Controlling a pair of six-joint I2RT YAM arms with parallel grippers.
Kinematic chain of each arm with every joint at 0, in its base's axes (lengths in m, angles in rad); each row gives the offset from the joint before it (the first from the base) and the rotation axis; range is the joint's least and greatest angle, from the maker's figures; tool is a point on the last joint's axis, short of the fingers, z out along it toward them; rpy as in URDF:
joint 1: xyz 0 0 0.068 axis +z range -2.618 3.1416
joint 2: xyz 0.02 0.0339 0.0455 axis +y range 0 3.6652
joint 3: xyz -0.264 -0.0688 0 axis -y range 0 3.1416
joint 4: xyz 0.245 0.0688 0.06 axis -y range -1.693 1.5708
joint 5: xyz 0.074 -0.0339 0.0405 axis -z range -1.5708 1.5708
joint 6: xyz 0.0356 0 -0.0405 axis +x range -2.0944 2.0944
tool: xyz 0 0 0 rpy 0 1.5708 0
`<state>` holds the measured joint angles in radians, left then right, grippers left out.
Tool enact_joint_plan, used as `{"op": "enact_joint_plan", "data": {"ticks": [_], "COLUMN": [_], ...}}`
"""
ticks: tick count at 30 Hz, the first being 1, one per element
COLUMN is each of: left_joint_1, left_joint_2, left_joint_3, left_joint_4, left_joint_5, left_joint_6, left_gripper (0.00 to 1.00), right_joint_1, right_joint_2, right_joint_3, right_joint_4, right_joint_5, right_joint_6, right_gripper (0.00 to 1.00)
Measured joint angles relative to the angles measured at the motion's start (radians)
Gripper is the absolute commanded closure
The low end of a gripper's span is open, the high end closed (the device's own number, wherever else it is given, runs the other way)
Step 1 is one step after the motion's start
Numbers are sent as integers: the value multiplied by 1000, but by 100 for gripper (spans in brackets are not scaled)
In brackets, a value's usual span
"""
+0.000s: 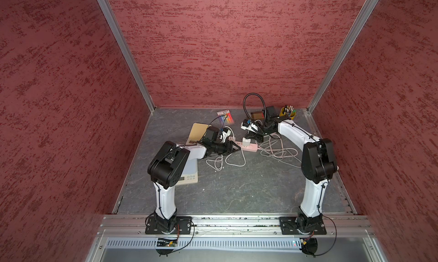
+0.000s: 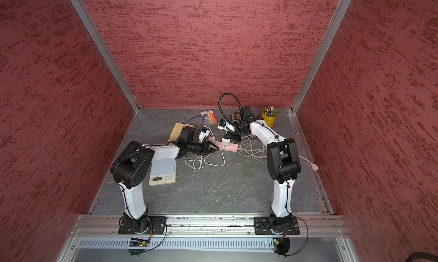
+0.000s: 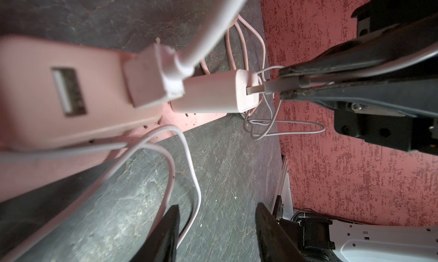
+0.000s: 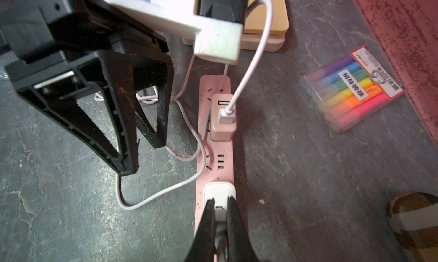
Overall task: Charge the electronic scale
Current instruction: Insert the charging cable into the plug.
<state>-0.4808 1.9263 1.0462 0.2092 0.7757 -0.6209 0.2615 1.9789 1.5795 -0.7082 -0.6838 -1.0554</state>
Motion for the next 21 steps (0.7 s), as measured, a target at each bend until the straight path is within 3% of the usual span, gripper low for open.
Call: {"op": "enact_joint_plan", "data": {"ticks": [21], "left_joint_1": [0], "left_joint_2": [0], "left_joint_3": [0], "left_joint_4": [0], "left_joint_5": [-4], "left_joint_6": [-3], "left_gripper": [48], "right_joint_1": [5], "right_joint_2": [-3], "right_joint_3": [-39], "right_joint_4": [24], "right_joint_5": [30], "right_joint_6": [-11], "right_gripper": [100]}}
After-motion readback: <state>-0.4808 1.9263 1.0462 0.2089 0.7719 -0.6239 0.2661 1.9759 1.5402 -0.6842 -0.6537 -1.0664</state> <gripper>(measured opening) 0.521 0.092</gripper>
